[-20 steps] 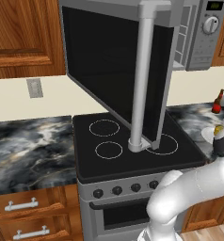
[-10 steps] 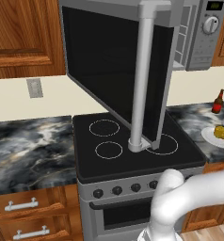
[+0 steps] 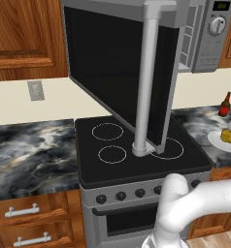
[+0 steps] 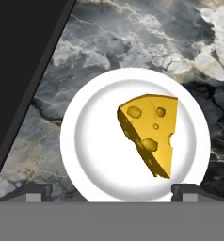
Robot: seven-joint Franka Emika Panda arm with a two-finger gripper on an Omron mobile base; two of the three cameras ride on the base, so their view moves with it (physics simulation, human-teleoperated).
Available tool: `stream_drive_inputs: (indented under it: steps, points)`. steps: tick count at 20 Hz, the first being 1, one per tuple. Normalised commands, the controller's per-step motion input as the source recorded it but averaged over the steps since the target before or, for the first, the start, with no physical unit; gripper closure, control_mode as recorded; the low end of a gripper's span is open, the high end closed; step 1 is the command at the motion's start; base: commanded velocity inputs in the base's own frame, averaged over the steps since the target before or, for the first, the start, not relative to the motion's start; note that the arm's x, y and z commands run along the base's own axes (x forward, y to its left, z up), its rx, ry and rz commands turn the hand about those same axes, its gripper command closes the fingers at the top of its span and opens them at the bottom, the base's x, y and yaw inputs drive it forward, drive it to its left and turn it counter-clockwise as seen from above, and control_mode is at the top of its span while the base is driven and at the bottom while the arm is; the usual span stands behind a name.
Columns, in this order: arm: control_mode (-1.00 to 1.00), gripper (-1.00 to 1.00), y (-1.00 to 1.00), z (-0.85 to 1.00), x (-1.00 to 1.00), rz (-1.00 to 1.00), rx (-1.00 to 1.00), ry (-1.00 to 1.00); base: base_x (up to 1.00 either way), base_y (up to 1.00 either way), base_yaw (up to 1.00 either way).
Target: Pick the cheese from the counter and place it in the microwave. Then turn on the microwave.
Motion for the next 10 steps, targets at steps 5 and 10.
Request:
stream_drive_inputs:
  steps: [5, 10]
  points:
    - [-1.00, -1.00, -0.08, -0.22, 0.13, 0.00, 0.00, 0.00, 0.00, 0.00, 0.00]
    - [-1.00, -1.00, -0.15, -0.22, 0.12, 0.00, 0.00, 0.00, 0.00, 0.00, 0.00]
